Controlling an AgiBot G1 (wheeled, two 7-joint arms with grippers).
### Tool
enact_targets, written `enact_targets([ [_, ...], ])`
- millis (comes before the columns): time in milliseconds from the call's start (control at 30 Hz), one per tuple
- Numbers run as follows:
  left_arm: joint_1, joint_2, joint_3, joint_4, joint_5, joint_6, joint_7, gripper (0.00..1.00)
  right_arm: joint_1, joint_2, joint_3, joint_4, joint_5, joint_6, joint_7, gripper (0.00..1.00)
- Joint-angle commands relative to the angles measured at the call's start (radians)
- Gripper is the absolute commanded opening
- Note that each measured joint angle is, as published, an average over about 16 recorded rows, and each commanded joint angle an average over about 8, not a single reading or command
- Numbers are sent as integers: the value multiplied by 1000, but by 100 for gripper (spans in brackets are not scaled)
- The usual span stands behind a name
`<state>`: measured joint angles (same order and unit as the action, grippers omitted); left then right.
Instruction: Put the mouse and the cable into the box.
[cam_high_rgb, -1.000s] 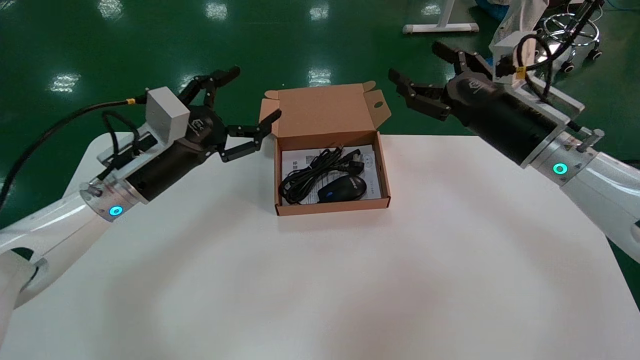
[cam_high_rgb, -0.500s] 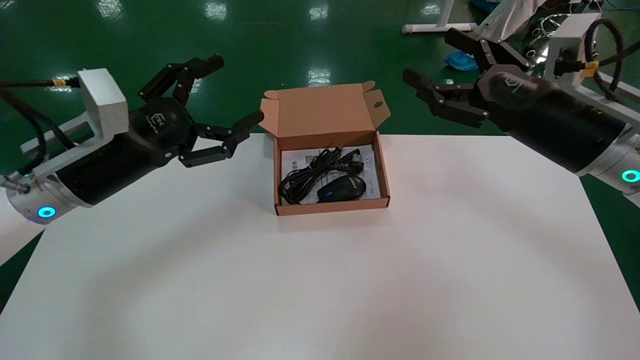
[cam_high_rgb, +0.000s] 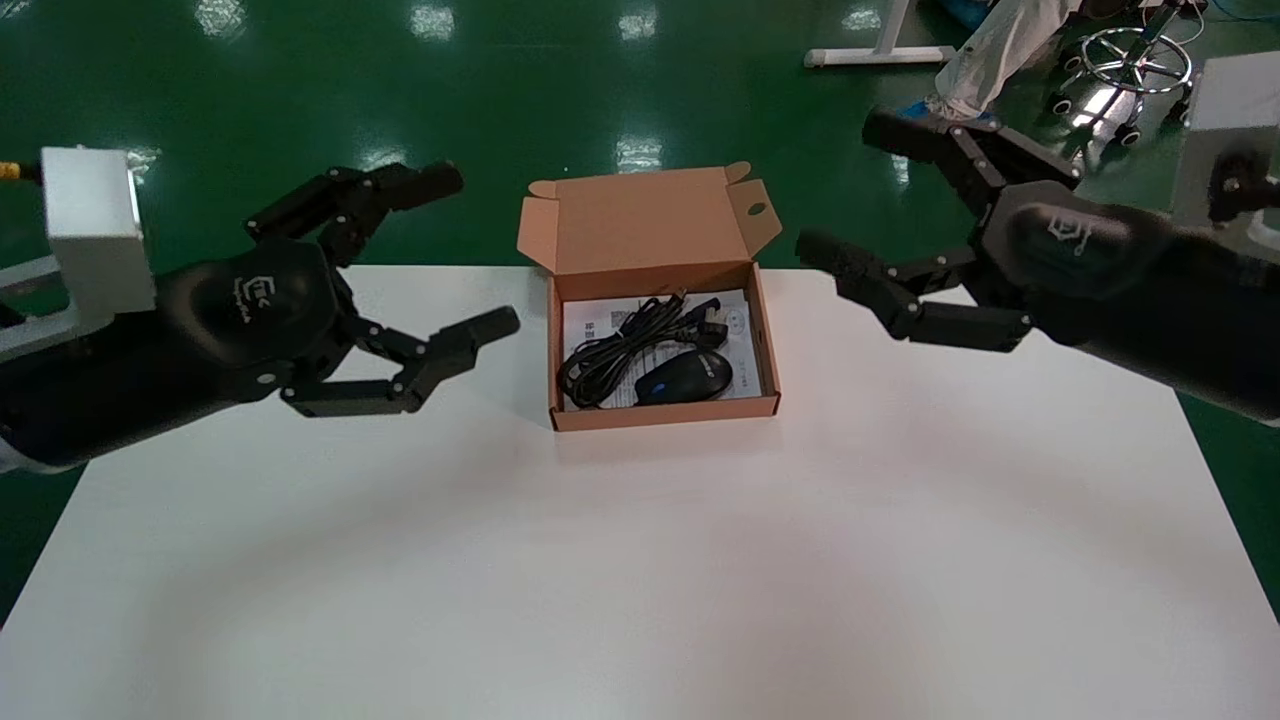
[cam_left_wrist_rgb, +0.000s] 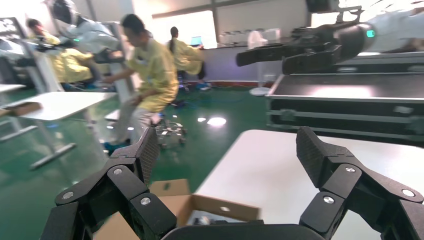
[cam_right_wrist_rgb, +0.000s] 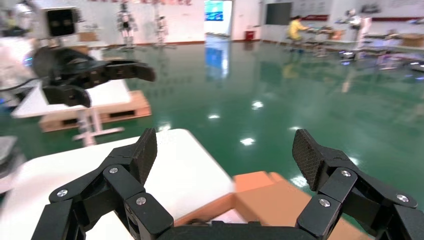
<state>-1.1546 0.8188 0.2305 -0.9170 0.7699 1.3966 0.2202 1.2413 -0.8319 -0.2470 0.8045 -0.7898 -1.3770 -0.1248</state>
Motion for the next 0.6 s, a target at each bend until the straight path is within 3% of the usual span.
enact_targets([
  [33,9,-22,5,-40,-4,11,-44,100,-16,22,-3,47,6,-12,30,100],
  [600,77,-201,47,-356,-38,96,-394,100,-153,202,-30,440,54,-109,287,100],
])
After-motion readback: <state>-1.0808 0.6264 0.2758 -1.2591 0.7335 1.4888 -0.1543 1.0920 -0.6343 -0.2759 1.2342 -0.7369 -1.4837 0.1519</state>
